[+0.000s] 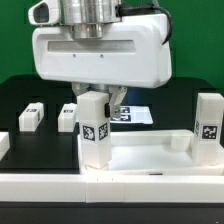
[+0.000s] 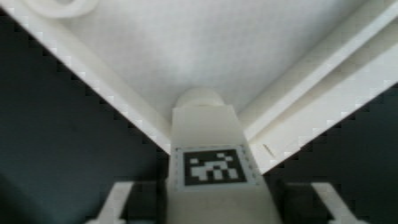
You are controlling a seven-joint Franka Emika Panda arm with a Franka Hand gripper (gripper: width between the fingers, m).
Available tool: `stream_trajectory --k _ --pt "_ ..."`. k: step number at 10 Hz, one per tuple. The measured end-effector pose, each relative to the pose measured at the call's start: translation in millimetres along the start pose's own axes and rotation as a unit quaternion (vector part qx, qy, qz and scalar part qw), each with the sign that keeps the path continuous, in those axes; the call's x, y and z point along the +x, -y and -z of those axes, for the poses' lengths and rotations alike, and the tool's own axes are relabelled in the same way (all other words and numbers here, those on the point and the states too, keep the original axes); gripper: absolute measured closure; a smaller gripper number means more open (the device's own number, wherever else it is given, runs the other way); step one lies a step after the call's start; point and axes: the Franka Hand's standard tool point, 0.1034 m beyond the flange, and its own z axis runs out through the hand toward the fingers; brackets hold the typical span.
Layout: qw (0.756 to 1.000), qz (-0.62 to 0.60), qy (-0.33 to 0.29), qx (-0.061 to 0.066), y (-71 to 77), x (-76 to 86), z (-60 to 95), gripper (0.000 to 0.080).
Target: Assemble desk
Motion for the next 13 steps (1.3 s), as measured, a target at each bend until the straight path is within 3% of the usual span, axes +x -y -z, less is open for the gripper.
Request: stream_trajectory --k 2,3,5,6,7,8,9,10,11,13 --pt "0.986 -0.169 0.007 0.0 -0.8 1.3 0.6 0.0512" --pt "0.966 -0.258 0.01 0.004 0.9 -0.2 -1.1 0.0512" --pt "0.91 -0.414 0.015 0.033 5.9 2.6 -2.3 0.0512" --pt "0.899 -0.436 0.016 0.033 6.3 2.6 -2.3 0.0512" --pt "0.885 -0.463 0.017 0.032 6.7 1.7 -3.0 0.041" --pt "0.893 -0.449 0.017 0.032 6.7 1.7 -3.1 0.041" --pt "0.906 -0.421 0.015 0.032 6.7 1.8 -2.9 0.0234" --pt "0.948 -0.319 0.007 0.026 7.6 2.1 -1.6 0.0234" --pt "0.973 -0.231 0.006 0.027 8.9 0.4 -1.3 0.0164" --pt "0.989 -0.145 0.008 0.026 9.0 -2.1 -2.1 0.0154"
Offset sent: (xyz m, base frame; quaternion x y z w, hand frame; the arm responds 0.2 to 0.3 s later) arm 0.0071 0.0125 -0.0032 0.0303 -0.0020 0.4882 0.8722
